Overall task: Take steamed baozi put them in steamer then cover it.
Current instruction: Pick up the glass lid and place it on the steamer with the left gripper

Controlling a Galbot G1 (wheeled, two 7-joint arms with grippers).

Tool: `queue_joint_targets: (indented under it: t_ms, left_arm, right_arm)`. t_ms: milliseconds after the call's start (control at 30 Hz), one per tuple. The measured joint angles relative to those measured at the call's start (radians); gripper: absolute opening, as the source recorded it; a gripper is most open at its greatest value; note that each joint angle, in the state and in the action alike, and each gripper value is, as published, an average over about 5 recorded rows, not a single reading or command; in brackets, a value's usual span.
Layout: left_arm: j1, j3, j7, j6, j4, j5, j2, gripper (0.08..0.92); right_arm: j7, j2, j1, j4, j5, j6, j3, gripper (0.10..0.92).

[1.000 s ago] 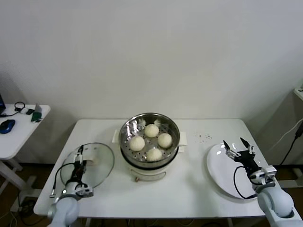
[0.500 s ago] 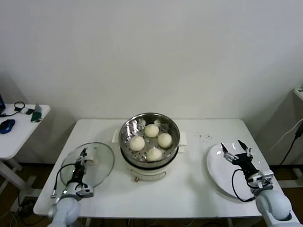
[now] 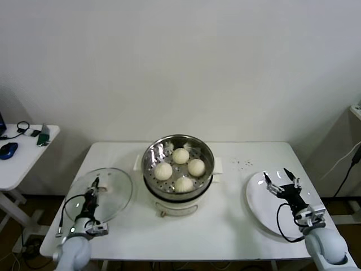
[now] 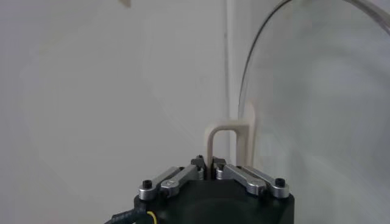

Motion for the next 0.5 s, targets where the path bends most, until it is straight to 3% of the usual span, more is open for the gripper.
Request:
queue_joint_targets:
  t_ms: [500]
  left_arm:
    - [0.21, -0.033, 0.028, 0.198, -0.376, -0.056, 0.082, 0.147]
  right_arm:
    - [-0.01, -0.007, 0.025, -0.029, -0.022, 0.01, -0.013, 0.823]
